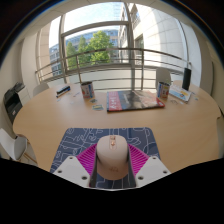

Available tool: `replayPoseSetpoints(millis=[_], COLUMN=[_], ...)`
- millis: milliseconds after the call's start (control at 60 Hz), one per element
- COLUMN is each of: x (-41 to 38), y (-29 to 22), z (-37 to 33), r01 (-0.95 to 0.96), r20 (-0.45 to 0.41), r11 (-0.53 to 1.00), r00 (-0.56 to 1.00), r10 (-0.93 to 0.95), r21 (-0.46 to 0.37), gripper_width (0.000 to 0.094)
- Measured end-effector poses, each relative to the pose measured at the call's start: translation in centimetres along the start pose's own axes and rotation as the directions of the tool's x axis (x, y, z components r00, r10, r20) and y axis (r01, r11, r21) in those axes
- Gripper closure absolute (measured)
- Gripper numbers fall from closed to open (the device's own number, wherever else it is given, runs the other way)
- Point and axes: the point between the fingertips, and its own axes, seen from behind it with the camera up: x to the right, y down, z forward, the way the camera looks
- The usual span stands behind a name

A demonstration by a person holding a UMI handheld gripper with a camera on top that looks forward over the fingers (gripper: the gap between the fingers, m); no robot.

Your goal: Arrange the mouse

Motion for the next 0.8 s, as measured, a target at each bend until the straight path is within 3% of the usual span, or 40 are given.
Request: replayPoseSetpoints(millis=[83,150,233,267,550,800], x=[0.0,-0.3,-0.4,-0.3,-1.6,-3.5], y=[1.4,2.5,2.4,1.8,-2.8,-1.6], z=[0.8,0.7,-0.3,-1.2,-13.4,-24.1], r01=[0.028,0.057,0.078,0.084,0.103,0.116], r20=[-0.003,-0.012,-0.026,-0.037,-0.084,-0.091], r11=[0.999,0.997,0.996,0.996,0.994,0.989], r00=[1.0,0.998,0.997,0.996,0.991,0.99], r10=[-0.028,-0.058,-0.079,-0.086,-0.099,-0.108], r21=[-0.033,-0.053,-0.047,-0.035,0.046,0.088], gripper_width=[0.0454,0.0374,0.0077,0.0114,0.0093,0.0093])
